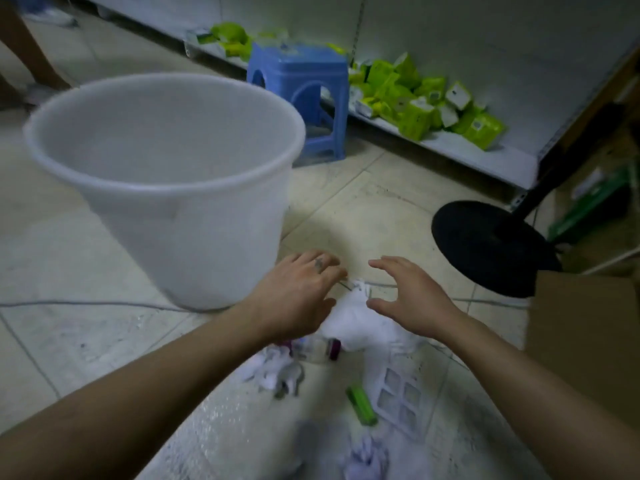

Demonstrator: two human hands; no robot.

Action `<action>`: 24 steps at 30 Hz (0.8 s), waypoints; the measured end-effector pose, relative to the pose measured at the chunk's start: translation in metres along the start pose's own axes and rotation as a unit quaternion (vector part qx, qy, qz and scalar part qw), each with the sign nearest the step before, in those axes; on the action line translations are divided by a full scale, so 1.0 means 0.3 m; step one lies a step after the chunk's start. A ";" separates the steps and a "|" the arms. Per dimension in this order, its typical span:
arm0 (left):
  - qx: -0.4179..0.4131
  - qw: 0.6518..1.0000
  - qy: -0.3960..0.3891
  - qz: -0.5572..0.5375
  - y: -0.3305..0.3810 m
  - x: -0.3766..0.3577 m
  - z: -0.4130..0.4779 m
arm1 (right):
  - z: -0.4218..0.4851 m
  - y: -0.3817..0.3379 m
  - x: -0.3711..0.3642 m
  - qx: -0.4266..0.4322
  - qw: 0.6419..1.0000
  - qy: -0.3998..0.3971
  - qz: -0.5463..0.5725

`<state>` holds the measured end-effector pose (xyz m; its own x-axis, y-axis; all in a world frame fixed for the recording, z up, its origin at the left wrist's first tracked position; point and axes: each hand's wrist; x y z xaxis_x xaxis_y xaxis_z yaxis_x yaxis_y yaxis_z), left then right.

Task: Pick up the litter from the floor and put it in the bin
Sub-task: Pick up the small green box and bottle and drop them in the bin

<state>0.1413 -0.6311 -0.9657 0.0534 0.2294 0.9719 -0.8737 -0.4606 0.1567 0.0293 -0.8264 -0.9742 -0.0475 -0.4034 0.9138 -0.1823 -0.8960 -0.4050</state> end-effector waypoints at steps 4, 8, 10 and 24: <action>0.082 0.987 -0.125 -0.053 0.056 -0.185 -0.041 | -0.138 0.137 -0.190 -0.075 0.994 -0.074 0.043; 0.106 0.976 -0.171 -0.080 0.109 -0.314 -0.121 | -0.239 0.194 -0.340 -0.116 0.981 -0.154 0.020; 0.106 0.971 -0.192 -0.090 0.133 -0.374 -0.164 | -0.264 0.199 -0.387 -0.120 0.978 -0.170 0.013; 0.061 0.977 -0.205 -0.018 0.277 -0.578 -0.222 | -0.319 0.263 -0.459 -0.166 0.956 -0.232 -0.063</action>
<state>0.0272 -0.6520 -1.1330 0.2942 -0.1030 0.9502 -0.8049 -0.5628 0.1882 -0.0725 -0.8236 -1.1291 0.4229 -0.4047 0.8108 -0.4634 -0.8655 -0.1903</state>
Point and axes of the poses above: each hand's wrist, its own z-axis towards the middle knuckle, its own x-axis out of the back of the hand, y = z × x, and after that the axes turned 9 degrees about x, right-handed
